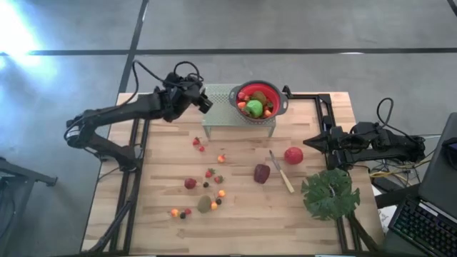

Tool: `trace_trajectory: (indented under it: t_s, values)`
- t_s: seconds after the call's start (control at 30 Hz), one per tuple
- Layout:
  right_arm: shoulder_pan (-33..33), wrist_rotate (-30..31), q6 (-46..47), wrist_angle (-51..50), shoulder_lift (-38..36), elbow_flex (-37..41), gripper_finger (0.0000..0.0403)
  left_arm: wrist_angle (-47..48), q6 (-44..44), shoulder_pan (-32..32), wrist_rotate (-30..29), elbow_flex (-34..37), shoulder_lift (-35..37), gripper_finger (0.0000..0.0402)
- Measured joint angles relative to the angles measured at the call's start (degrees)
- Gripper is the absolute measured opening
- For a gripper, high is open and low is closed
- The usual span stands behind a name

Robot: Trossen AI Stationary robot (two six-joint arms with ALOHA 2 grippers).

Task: Pick & Place Fruit
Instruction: Put the black plum into the black strainer bowl on the shelf

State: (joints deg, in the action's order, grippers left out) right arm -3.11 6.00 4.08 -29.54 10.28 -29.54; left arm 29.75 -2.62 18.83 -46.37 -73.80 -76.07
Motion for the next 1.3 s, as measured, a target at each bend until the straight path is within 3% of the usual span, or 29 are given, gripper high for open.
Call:
trace_trajectory:
  t_s: [0.43, 0.53, 0.7, 0.77, 1.0, 1.23, 1.3]
  values:
    - [0.01, 0.0, -0.02, 0.0, -0.01, -0.01, 0.0008, 8.86, -1.22, 11.09, -1.55, 0.08, 0.26, 0.0273]
    - [0.02, 0.0, -0.02, 0.0, 0.0, -0.01, 0.0008, 7.58, 3.38, 14.17, -3.17, 0.03, 0.24, 0.0273]
    - [0.01, 0.0, -0.02, 0.0, -0.01, -0.01, 0.0008, 7.58, 4.71, 17.48, -10.24, 0.0, 0.03, 0.0275]
    - [0.02, 0.0, -0.02, 0.0, 0.0, -0.01, 0.0008, 7.52, 4.66, 18.86, -10.24, -0.09, -0.5, 0.0282]
    - [0.0, 0.0, -0.02, 0.0, -0.01, -0.01, 0.0008, 10.05, -1.7, 24.11, -5.51, -0.11, -3.9, 0.0319]
    - [0.01, 0.0, -0.02, 0.0, -0.01, -0.02, 0.0008, 18.01, -9.98, 27.93, 11.6, -0.11, -5.02, 0.0326]
    - [0.01, 0.0, -0.02, 0.0, 0.0, 0.0, 0.0008, 20.22, -12.51, 28.94, 13.37, -0.09, -5.05, 0.0326]
